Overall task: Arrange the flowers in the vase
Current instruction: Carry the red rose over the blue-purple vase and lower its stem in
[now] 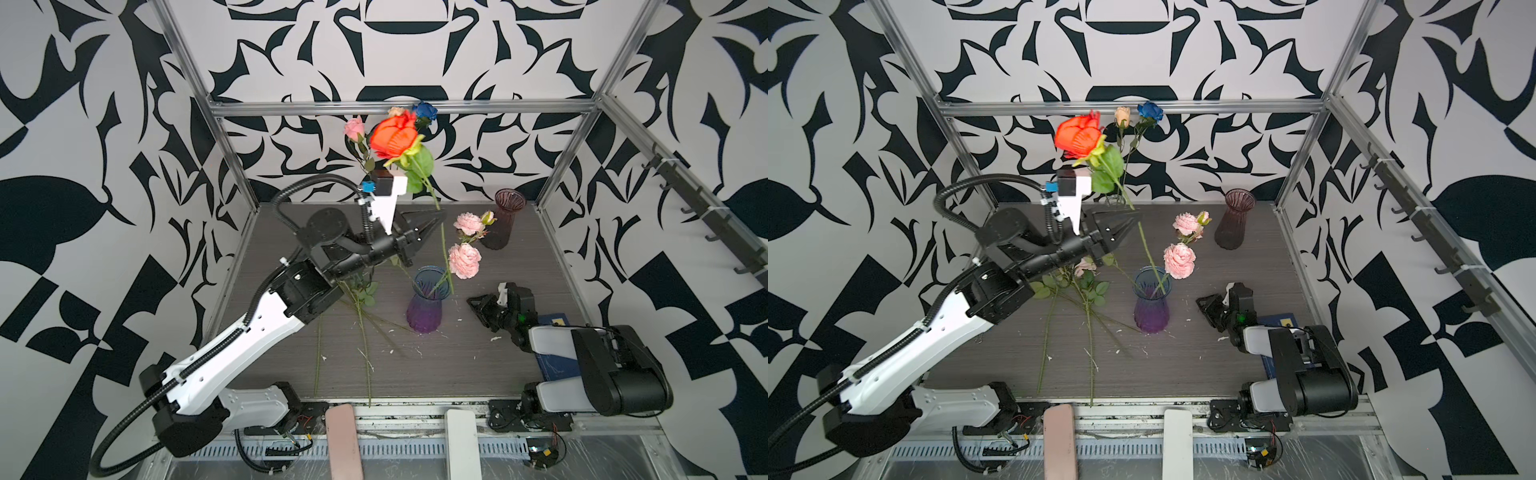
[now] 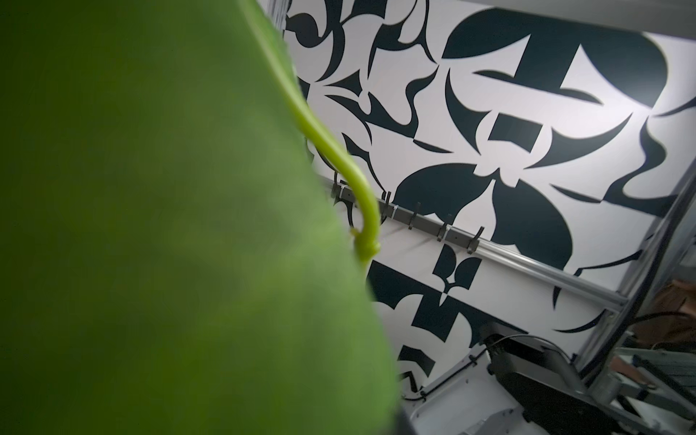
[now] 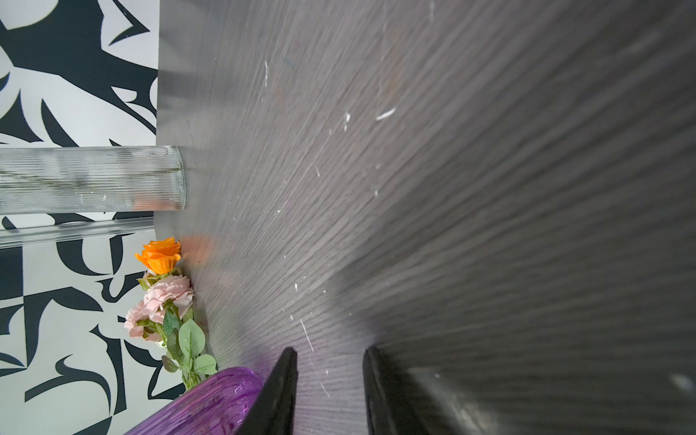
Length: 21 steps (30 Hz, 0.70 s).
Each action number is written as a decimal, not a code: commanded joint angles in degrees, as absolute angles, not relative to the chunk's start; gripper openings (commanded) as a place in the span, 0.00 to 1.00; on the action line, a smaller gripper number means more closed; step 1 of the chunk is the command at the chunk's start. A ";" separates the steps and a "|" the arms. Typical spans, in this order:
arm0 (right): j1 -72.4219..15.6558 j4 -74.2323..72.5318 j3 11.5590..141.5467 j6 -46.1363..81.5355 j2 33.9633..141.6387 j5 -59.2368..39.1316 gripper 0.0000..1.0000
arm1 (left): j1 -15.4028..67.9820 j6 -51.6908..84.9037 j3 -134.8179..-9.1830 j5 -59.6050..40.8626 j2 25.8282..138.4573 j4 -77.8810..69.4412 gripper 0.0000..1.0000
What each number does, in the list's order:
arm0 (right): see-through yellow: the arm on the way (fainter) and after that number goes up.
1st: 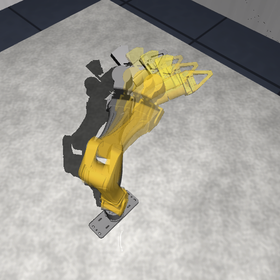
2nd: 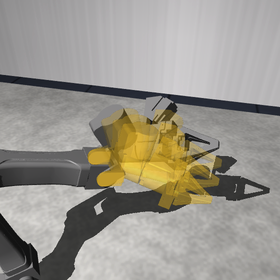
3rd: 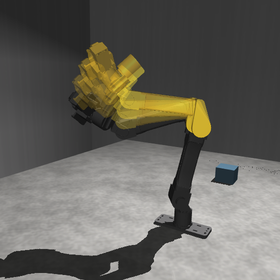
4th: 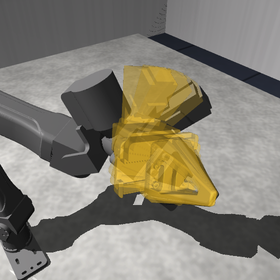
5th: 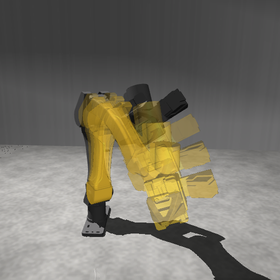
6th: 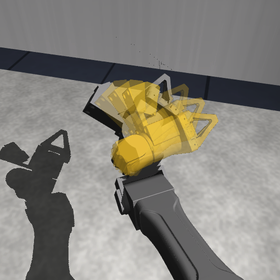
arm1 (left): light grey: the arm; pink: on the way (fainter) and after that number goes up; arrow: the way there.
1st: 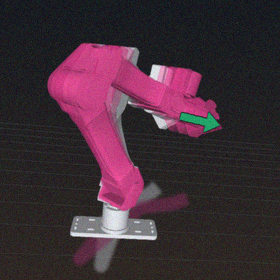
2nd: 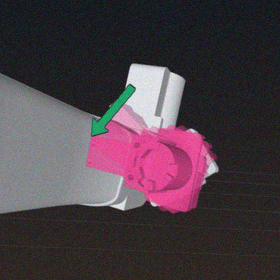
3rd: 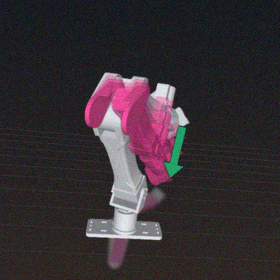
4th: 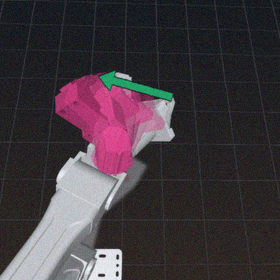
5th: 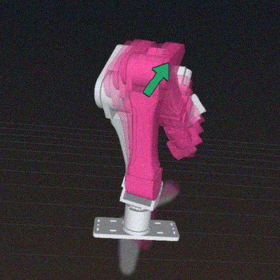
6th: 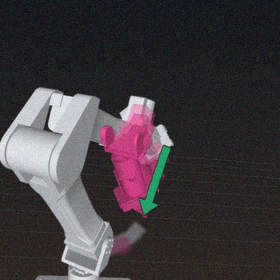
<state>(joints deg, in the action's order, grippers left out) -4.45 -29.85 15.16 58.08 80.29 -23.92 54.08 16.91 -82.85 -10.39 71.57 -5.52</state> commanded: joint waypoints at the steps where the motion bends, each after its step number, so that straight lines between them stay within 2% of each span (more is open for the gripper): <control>1: -4.06 -20.82 13.10 57.04 81.30 -22.13 0.34 | 58.28 -0.91 -85.15 1.30 72.60 -2.54 0.00; 6: -3.69 -21.01 13.20 56.87 81.37 -22.67 0.34 | 59.50 -2.89 -83.49 7.63 76.17 -1.89 0.00; 12: -3.13 -21.75 13.45 56.69 82.42 -23.79 0.34 | 59.50 -2.44 -78.85 8.74 77.42 -5.67 0.00; 21: -2.29 -22.49 13.47 56.69 83.23 -24.71 0.34 | 59.41 5.79 -76.43 11.75 78.49 -1.59 0.00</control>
